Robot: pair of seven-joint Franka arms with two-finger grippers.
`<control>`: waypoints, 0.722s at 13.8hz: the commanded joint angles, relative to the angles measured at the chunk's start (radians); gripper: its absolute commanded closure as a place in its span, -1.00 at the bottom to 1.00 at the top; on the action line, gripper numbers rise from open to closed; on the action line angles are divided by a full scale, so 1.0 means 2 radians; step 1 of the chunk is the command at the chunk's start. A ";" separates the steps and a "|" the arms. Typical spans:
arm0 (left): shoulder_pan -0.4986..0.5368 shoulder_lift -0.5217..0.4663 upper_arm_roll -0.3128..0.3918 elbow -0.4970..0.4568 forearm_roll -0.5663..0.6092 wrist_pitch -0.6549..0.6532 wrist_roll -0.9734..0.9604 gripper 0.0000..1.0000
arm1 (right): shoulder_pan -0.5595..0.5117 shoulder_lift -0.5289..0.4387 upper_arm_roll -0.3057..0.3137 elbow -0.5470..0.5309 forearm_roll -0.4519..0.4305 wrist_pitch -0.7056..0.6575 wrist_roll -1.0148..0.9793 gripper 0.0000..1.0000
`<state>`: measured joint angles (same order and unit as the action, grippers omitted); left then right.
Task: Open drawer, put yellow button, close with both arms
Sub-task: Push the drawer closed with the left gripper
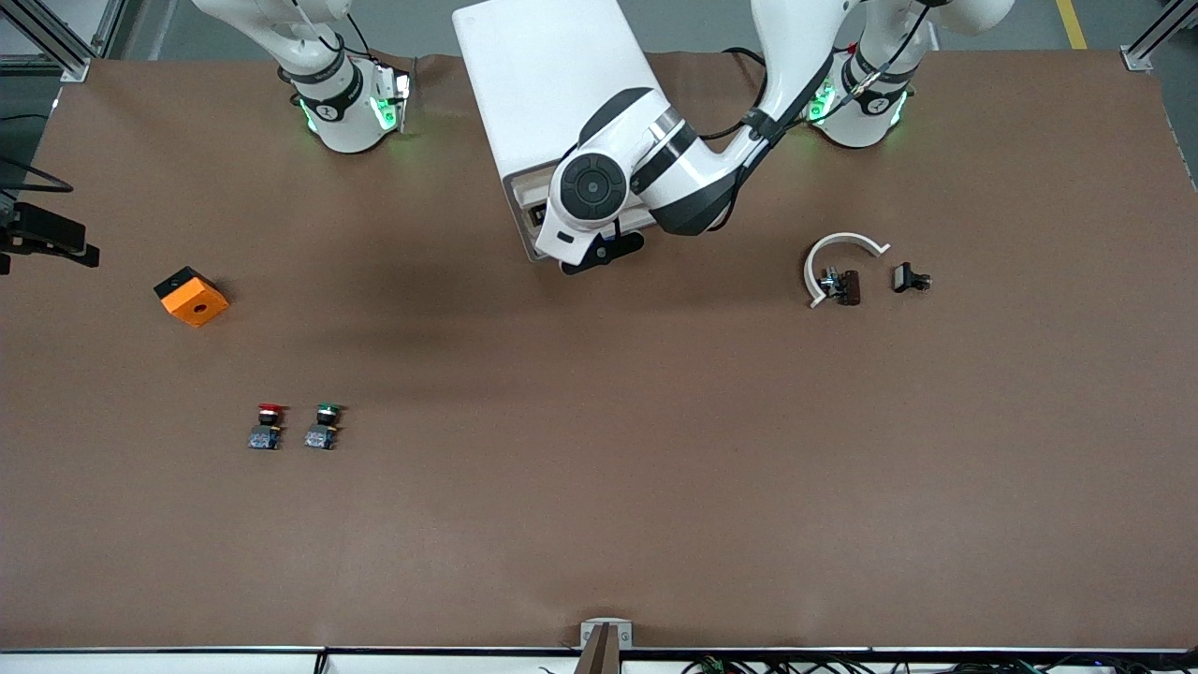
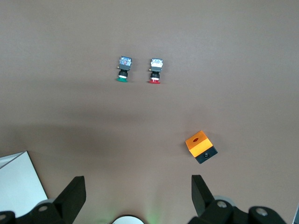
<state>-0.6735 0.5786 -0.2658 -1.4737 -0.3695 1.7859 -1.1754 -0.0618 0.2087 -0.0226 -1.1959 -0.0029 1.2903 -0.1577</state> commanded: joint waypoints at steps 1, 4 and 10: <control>0.001 -0.008 -0.007 -0.018 -0.049 -0.001 -0.012 -1.00 | 0.002 -0.025 0.003 -0.011 0.009 -0.002 0.053 -1.00; 0.004 0.002 -0.007 -0.019 -0.069 -0.001 -0.013 -1.00 | 0.007 -0.025 0.004 -0.012 0.025 0.014 0.091 -1.00; 0.011 0.004 0.002 -0.012 -0.059 0.000 -0.008 -1.00 | 0.010 -0.044 0.002 -0.055 0.024 0.030 0.083 -1.00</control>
<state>-0.6617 0.5915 -0.2646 -1.5067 -0.4774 1.7872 -1.1798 -0.0368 0.1741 -0.0199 -1.2433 0.0355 1.3343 0.0005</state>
